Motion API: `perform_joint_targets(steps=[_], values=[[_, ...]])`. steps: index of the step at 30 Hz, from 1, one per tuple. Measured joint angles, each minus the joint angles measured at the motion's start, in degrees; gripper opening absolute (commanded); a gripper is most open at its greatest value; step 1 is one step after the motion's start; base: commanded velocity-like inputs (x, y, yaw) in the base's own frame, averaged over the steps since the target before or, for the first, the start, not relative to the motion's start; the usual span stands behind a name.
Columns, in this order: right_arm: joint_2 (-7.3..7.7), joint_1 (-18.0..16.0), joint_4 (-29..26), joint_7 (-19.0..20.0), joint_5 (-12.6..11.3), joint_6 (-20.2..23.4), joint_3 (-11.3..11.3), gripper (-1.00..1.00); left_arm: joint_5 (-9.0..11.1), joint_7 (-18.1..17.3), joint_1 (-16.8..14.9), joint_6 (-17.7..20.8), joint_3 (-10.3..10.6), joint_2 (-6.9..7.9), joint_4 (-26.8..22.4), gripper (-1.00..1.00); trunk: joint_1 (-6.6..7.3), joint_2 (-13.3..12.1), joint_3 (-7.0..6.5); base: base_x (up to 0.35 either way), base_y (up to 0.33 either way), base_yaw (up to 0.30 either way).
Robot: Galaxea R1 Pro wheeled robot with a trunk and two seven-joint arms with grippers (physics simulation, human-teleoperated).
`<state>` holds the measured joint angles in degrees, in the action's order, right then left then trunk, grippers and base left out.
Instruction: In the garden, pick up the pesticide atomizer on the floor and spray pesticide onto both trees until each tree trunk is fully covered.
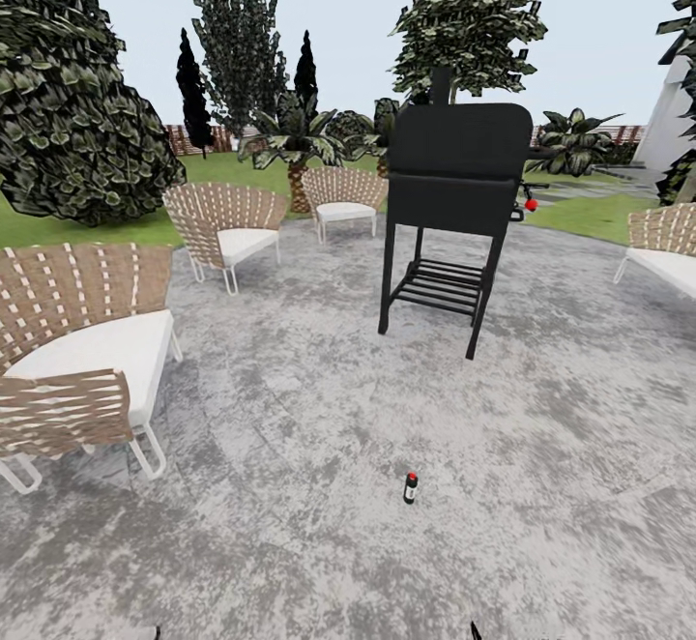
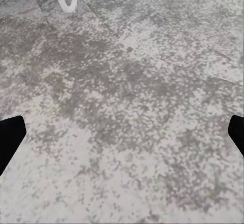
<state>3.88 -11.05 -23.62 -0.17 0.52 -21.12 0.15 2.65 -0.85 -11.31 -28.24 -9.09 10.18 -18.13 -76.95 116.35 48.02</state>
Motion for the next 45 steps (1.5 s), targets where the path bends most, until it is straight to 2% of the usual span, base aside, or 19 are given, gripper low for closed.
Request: perform_joint_targets(steps=[4,8,16,31,45], values=[[1.3,0.0,0.1,0.0,-0.2,0.1,-0.1,1.0,0.0,0.2,-1.3,-0.4,0.0,0.04,0.1,1.0,0.01,0.0,0.0,0.214,0.224,0.0],[2.6,0.0,0.2,0.0,-0.2,0.0,0.0,1.0,-0.1,0.4,-1.2,-0.4,0.1,-0.37,0.4,1.0,0.01,0.0,0.0,0.207,0.272,0.0],[2.56,0.0,0.5,-0.1,-0.3,0.0,0.0,1.0,-0.1,0.4,-1.1,-0.4,0.1,-0.27,0.6,1.0,0.0,0.0,0.0,0.13,0.316,-0.028],[2.44,0.0,1.7,-0.1,-0.3,0.0,-0.1,1.0,0.0,0.1,-0.9,-0.4,0.0,-0.06,0.5,1.0,0.0,0.0,0.0,0.077,0.327,-0.273],[2.45,0.0,1.8,-0.1,-0.3,0.0,-0.1,1.0,-0.1,0.2,-0.9,-0.4,0.1,0.0,0.5,1.0,-0.02,0.0,0.0,0.078,0.041,-0.289]])
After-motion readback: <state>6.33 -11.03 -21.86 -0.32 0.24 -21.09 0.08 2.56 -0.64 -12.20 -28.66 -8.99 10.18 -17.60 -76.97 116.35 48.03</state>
